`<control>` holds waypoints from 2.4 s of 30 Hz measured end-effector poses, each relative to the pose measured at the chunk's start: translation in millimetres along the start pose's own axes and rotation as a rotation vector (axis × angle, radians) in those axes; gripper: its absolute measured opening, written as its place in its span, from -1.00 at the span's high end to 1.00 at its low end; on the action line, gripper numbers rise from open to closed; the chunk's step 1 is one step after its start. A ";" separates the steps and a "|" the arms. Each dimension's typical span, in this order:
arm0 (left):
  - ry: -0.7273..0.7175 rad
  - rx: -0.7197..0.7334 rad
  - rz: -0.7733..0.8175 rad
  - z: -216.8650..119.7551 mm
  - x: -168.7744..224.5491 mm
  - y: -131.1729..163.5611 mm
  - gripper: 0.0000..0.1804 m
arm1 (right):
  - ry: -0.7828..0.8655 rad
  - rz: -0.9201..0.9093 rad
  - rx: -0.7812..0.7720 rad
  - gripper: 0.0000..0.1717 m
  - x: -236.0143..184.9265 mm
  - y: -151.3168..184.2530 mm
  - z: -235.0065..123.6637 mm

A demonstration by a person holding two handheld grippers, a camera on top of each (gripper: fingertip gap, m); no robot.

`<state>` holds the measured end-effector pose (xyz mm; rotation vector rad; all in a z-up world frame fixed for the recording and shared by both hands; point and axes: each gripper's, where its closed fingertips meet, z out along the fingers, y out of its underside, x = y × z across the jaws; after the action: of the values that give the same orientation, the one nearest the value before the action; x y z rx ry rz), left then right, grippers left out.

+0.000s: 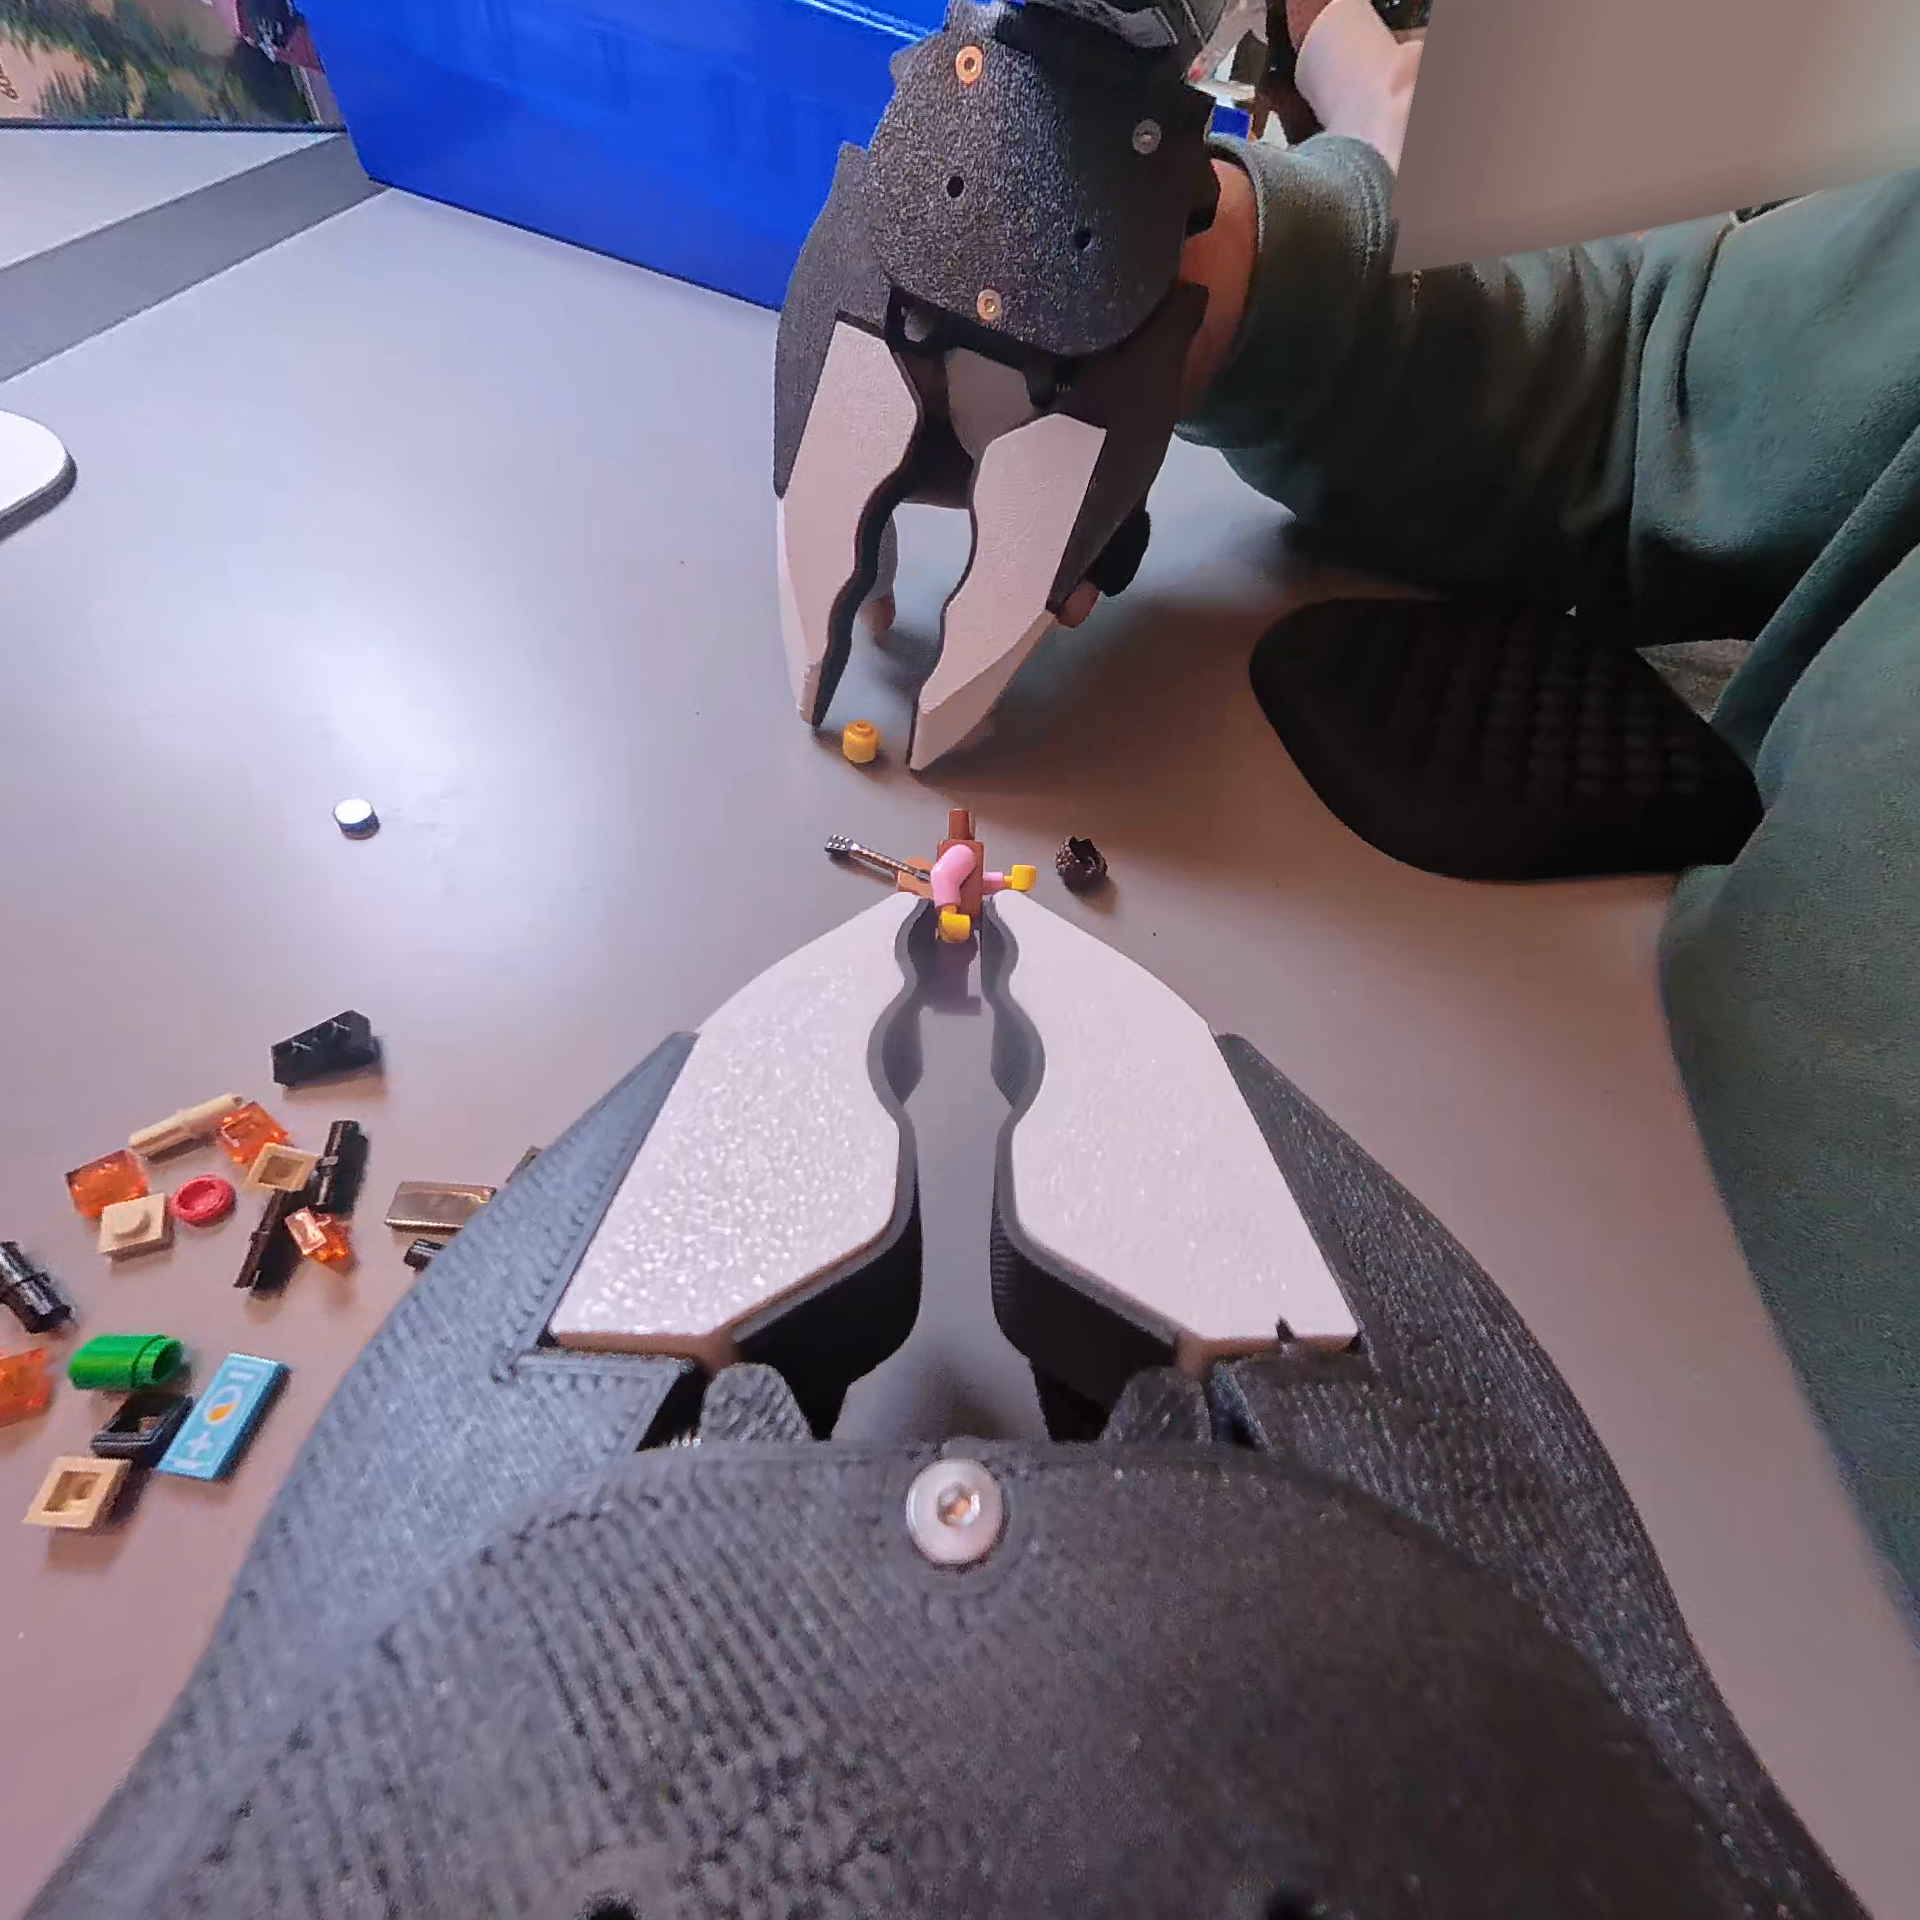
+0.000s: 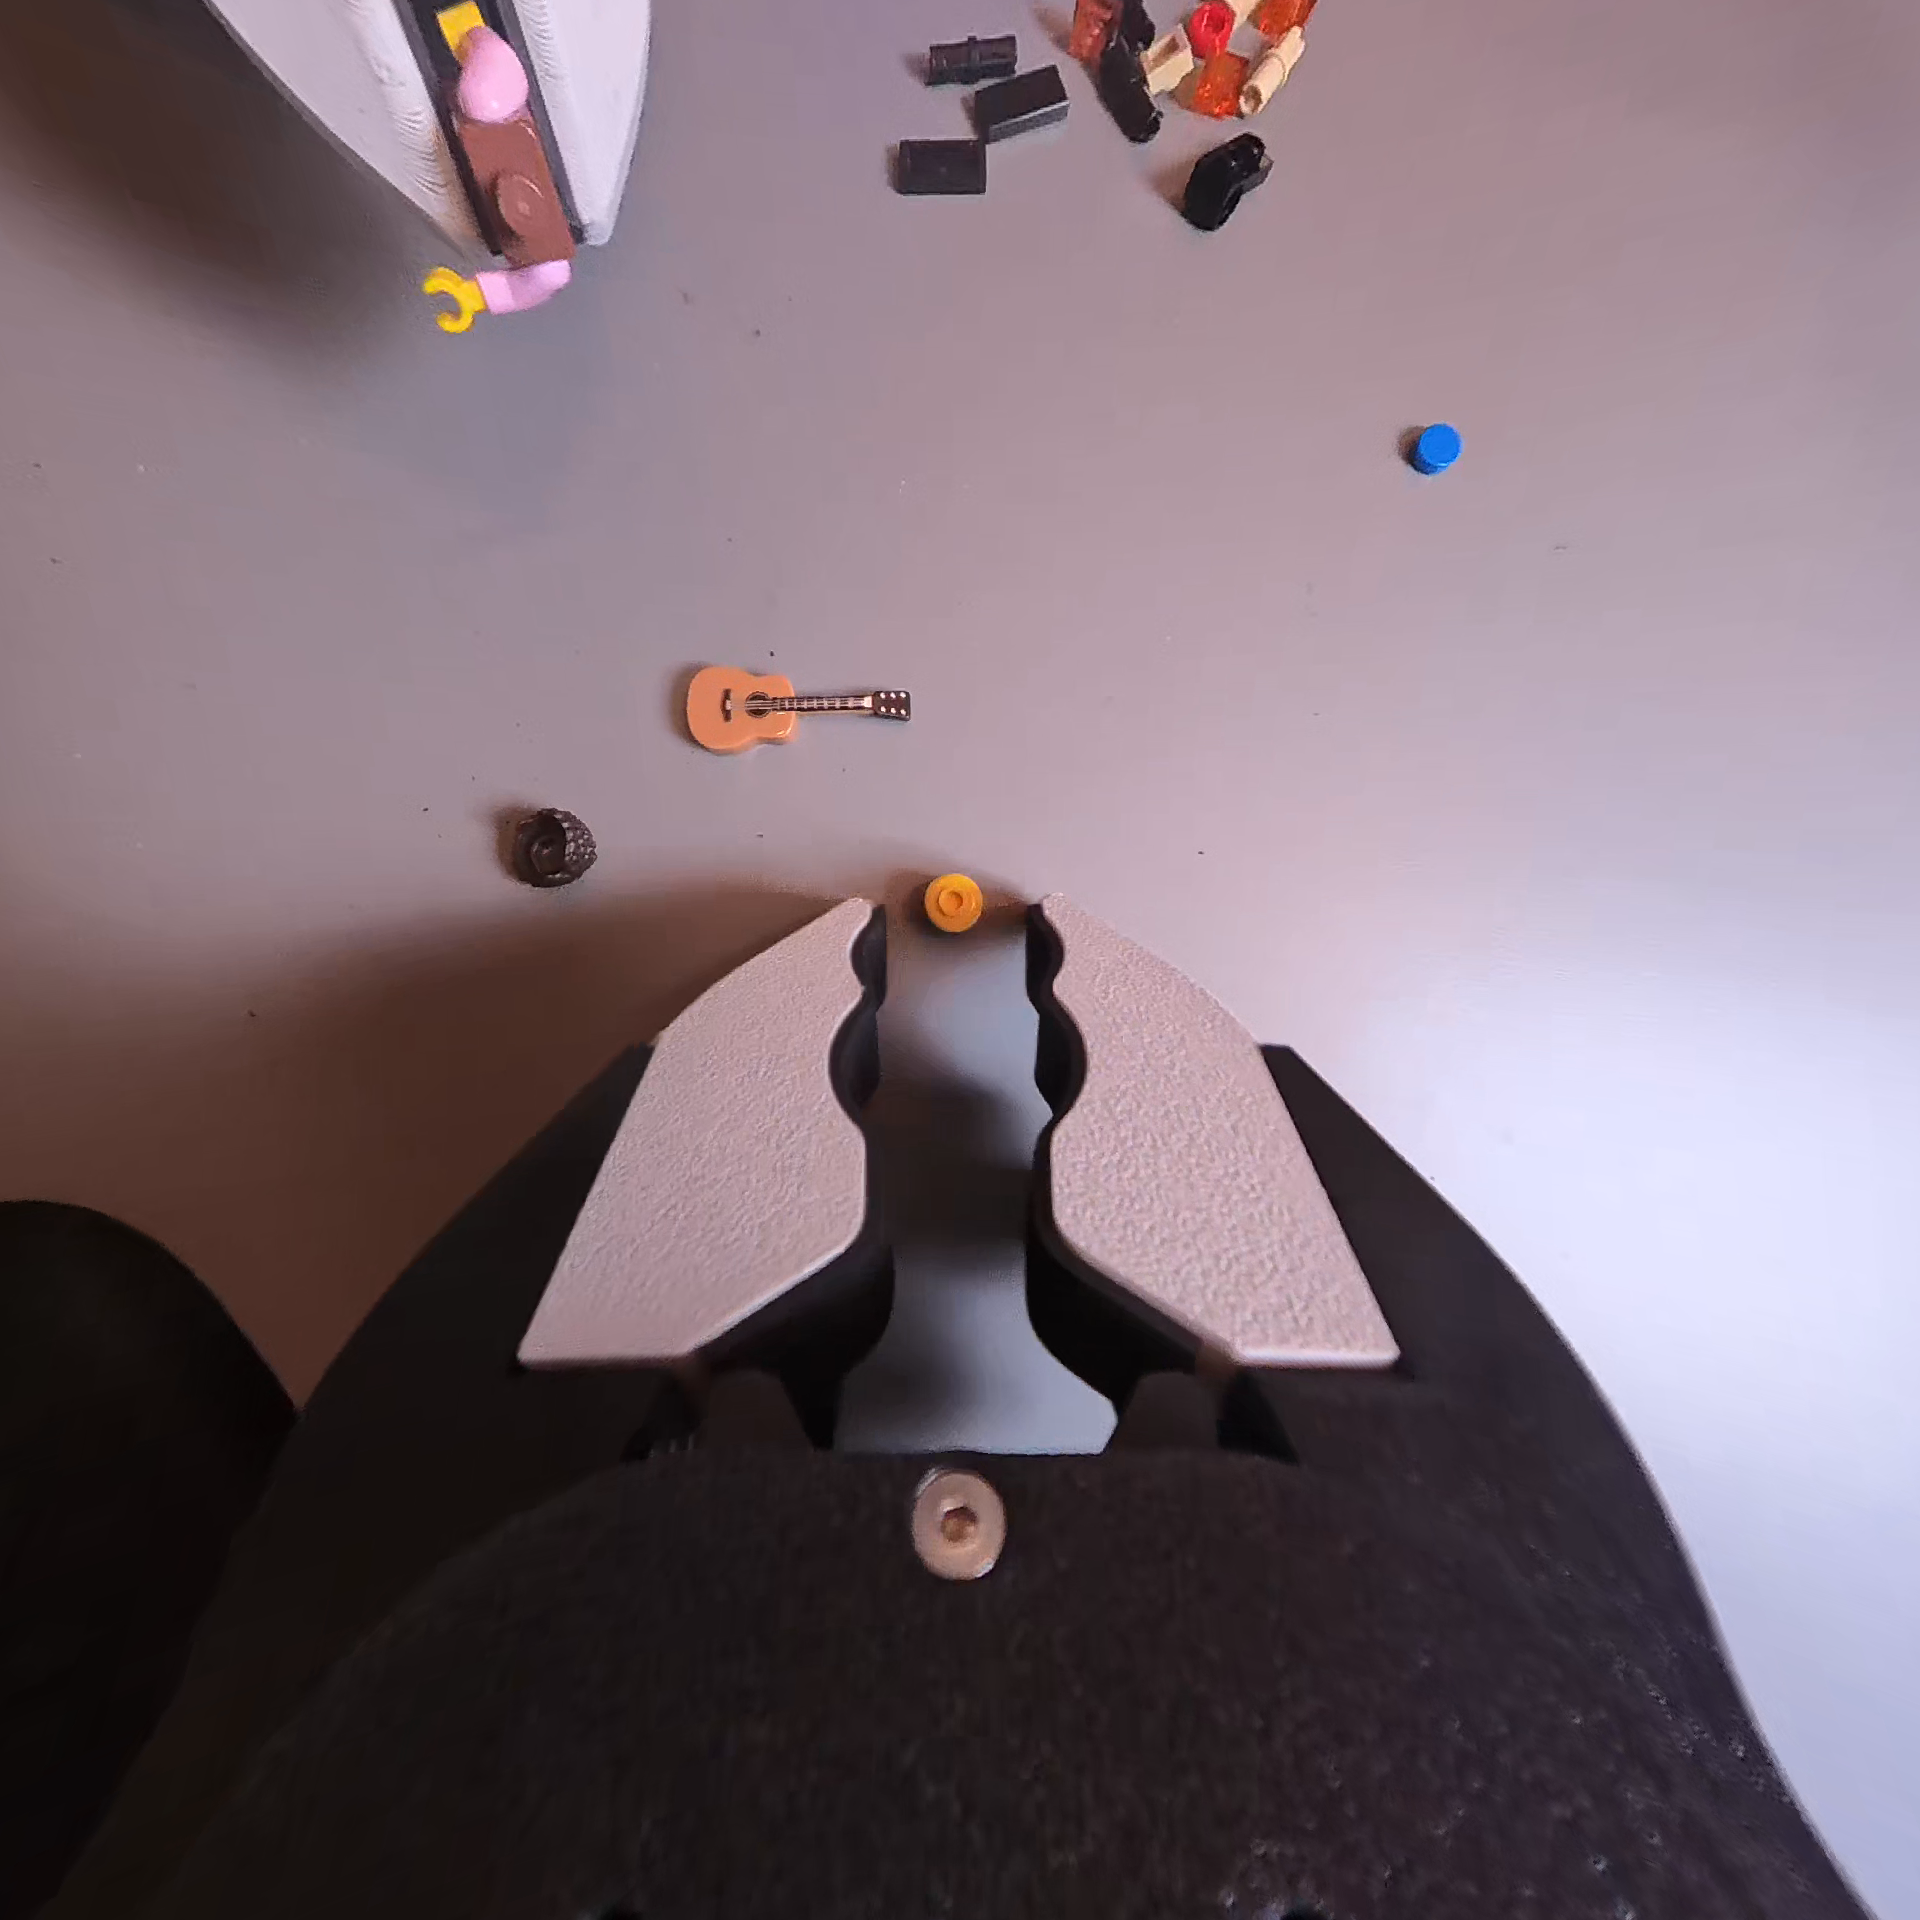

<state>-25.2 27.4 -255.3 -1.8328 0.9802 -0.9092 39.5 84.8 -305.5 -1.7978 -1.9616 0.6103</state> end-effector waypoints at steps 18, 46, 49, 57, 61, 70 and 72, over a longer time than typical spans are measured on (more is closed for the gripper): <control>0.040 0.049 0.124 3.2 23.5 -11.7 0.88 | -0.257 0.008 0.504 0.91 -67.8 -96.3 -24.6; -0.217 -0.062 0.281 -52.8 -0.5 -46.9 0.91 | -0.111 0.150 0.562 0.91 -13.4 -60.5 -58.2; -0.511 -0.222 0.419 -109.8 -33.2 -50.5 0.90 | -0.089 0.164 0.560 0.91 -12.2 -55.1 -54.0; -0.918 -0.583 0.113 -251.4 -104.4 24.0 0.86 | -0.070 0.221 0.579 0.91 -14.2 -43.5 -54.2; -0.899 -0.582 0.090 -250.5 -108.9 32.7 0.76 | -0.068 0.199 0.568 0.91 -19.2 -47.0 -50.5; -0.418 -0.138 0.209 -144.8 -34.1 -34.7 0.73 | -0.122 0.117 0.637 0.91 -45.4 -65.2 -44.9; -0.200 -0.015 0.190 -104.8 2.9 -47.0 0.72 | -0.147 0.103 0.679 0.91 -54.3 -73.1 -45.9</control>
<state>-101.9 5.6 -172.6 -1.7696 1.0162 -0.5925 10.5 27.4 -226.4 -1.4461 -1.4803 1.2889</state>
